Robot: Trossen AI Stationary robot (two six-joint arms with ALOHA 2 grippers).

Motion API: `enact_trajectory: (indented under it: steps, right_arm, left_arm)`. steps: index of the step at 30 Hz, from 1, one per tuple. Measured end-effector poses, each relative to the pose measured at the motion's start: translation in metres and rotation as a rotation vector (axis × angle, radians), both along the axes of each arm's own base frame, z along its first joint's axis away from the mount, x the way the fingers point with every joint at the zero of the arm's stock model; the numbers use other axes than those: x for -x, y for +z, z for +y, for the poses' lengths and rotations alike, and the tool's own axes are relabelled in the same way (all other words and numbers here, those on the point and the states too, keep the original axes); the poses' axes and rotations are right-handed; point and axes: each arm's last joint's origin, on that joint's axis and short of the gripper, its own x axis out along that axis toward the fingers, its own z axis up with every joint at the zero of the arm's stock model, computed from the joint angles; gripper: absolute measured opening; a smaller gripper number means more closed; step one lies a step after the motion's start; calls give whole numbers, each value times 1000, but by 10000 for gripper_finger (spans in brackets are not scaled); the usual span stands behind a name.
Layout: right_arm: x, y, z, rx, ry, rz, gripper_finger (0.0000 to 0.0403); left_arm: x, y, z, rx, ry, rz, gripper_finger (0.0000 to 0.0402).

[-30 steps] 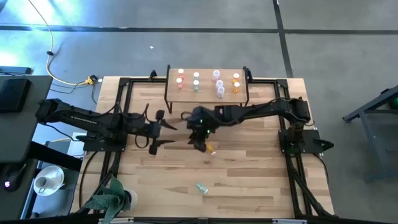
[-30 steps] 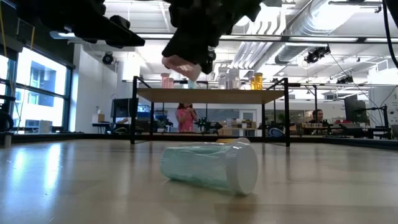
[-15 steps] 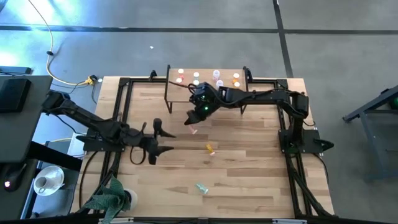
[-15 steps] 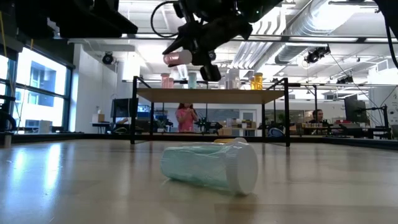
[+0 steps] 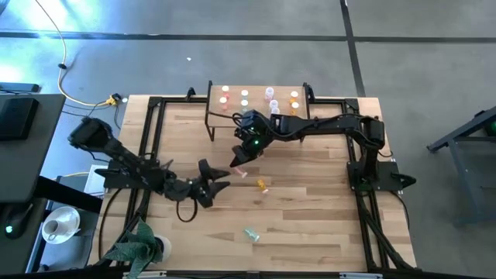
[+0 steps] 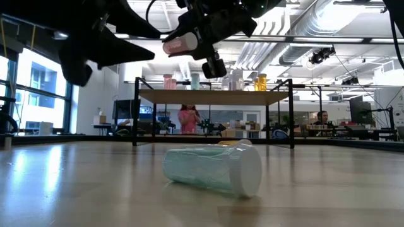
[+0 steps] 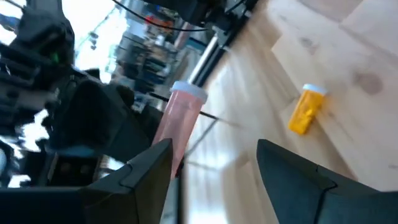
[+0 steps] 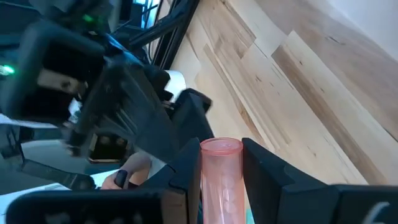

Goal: Pick and place medicine bottles onto shelf by color
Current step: Put the pink pill bottle on the shelf aligned with the other pink pill bottles

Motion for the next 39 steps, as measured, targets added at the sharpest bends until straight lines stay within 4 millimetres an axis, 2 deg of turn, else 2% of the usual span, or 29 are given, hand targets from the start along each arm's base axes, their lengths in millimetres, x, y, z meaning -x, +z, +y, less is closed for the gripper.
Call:
enact_trajectory:
  steps: [10,23,30,39]
  right_arm:
    - [0,-1,6,7,19,3,84]
    - [0,-2,22,6,53,25,84]
    - [0,-3,31,9,71,33,84]
    - [-2,-1,32,-10,55,27,84]
  left_arm:
    - [-17,-28,-16,-279,61,15,222]
    - [-47,-8,-19,-321,156,-34,222]
    - [-48,-12,-20,-345,113,10,220]
    - [-48,-13,-21,-373,101,39,191]
